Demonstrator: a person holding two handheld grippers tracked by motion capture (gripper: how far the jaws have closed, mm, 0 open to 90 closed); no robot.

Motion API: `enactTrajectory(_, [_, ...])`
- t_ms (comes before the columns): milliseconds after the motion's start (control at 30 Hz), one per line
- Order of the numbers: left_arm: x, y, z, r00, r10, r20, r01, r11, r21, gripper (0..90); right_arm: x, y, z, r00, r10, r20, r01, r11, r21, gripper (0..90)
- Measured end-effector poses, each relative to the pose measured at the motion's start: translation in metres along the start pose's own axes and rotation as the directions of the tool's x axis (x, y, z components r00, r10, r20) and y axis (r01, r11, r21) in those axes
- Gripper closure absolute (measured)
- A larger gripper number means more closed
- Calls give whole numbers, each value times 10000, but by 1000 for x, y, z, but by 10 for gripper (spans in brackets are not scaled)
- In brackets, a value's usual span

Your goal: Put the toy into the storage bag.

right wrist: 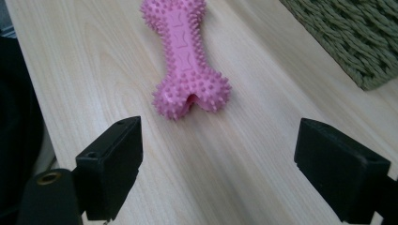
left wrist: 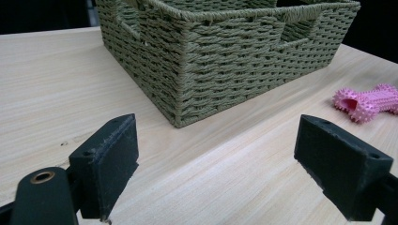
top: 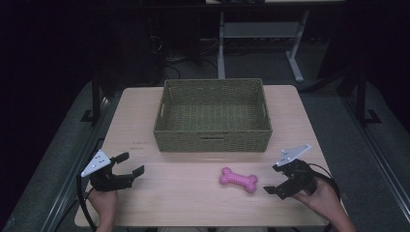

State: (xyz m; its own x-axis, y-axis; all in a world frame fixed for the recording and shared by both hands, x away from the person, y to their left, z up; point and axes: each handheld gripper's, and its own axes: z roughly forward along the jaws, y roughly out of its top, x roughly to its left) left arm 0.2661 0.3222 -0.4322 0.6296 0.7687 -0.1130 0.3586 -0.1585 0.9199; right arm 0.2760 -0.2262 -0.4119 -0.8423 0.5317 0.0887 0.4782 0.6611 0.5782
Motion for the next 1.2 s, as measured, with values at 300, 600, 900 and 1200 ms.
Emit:
enactTrajectory(300, [0, 0, -1, 10000, 6, 3, -6, 10000, -31, 135, 3, 14, 6, 9987, -436, -252, 444, 9985, 333, 153])
enactTrajectory(600, [1, -1, -1, 9999, -95, 54, 95, 9999, -53, 135, 4, 24, 10, 9964, -730, -422, 750, 9961, 470, 157])
enactTrajectory(900, [1, -1, -1, 9999, -101, 50, 101, 9999, -66, 135, 5, 29, 16, 9946, -885, -545, 923, 9932, 705, 159])
enactTrajectory(1200, [1, -1, -2, 9999, -124, 53, 124, 9998, -124, 135, 8, 40, 18, 9908, -1170, -675, 1223, 9892, 804, 160])
